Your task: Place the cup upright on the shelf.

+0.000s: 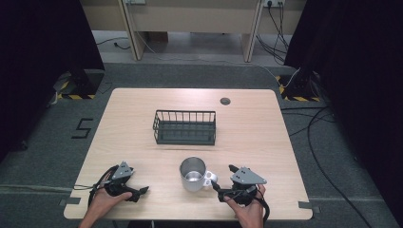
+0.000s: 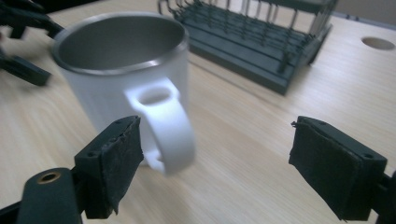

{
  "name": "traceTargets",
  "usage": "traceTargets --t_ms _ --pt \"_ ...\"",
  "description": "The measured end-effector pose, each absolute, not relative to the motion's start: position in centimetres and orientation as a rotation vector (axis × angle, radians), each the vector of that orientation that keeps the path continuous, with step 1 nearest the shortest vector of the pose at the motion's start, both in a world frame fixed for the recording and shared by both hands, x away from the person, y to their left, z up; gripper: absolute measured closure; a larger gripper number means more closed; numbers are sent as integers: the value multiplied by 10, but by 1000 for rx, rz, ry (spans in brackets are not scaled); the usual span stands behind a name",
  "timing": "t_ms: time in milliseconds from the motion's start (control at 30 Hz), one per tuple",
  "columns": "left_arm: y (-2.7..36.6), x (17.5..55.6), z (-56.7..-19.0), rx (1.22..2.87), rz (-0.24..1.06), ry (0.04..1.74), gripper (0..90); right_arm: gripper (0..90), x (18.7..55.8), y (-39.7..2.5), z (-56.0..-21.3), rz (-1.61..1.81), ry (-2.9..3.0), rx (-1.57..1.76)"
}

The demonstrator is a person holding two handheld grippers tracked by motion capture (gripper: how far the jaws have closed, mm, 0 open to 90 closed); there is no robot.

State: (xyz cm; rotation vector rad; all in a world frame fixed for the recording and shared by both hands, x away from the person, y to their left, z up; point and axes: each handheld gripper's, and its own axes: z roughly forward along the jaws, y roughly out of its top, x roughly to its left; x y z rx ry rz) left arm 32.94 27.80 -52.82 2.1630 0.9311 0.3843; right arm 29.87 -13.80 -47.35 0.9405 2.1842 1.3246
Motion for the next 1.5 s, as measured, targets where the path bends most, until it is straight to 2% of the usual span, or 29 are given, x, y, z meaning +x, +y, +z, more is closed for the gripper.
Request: traceTargets --t_ms 167,600,1067,1500 --pt "278 329 -528 2163 384 932 0 149 300 -123 -466 1488 2182 864" --pt "278 329 -528 2163 384 931 0 143 312 -92 -469 1539 2200 776" --pt "278 329 -528 2163 384 931 0 39 328 -67 -475 1551 2199 732" --pt "278 329 -528 2163 384 932 0 47 332 -60 -479 1557 2196 750"
